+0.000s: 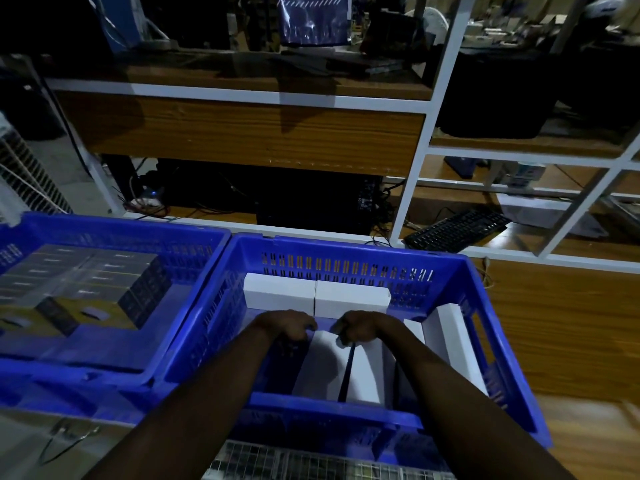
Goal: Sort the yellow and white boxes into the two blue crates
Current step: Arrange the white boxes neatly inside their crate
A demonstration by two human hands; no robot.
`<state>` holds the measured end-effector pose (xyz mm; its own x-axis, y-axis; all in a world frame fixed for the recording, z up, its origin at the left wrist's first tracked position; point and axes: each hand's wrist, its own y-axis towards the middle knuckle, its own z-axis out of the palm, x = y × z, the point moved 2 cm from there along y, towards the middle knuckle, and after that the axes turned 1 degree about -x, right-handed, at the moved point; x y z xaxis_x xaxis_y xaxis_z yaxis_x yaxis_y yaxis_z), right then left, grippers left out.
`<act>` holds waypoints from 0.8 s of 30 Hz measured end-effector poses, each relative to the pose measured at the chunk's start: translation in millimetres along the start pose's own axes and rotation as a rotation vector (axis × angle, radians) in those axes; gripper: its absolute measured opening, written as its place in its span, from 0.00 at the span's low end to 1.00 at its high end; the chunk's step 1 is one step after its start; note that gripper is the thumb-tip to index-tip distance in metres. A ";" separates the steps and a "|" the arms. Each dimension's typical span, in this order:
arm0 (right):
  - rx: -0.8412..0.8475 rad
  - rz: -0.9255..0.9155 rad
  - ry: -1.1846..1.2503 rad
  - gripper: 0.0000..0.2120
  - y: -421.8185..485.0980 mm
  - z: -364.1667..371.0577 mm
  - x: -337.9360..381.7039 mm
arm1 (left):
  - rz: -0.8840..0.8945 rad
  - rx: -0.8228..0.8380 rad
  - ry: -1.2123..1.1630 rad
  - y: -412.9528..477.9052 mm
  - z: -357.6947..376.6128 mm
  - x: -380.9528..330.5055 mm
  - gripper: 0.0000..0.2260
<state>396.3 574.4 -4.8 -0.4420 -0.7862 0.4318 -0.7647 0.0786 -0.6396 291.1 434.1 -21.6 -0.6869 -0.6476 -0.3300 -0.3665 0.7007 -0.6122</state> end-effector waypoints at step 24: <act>-0.430 -0.097 0.734 0.11 -33.3 -38.3 -8.8 | 0.155 -0.483 -0.540 -14.2 -30.9 -3.0 0.14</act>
<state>407.7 602.1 37.1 -0.4439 -0.2170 0.8694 -0.8605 0.3738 -0.3461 279.0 435.4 10.3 -0.3945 -0.5001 -0.7709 -0.6112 0.7692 -0.1863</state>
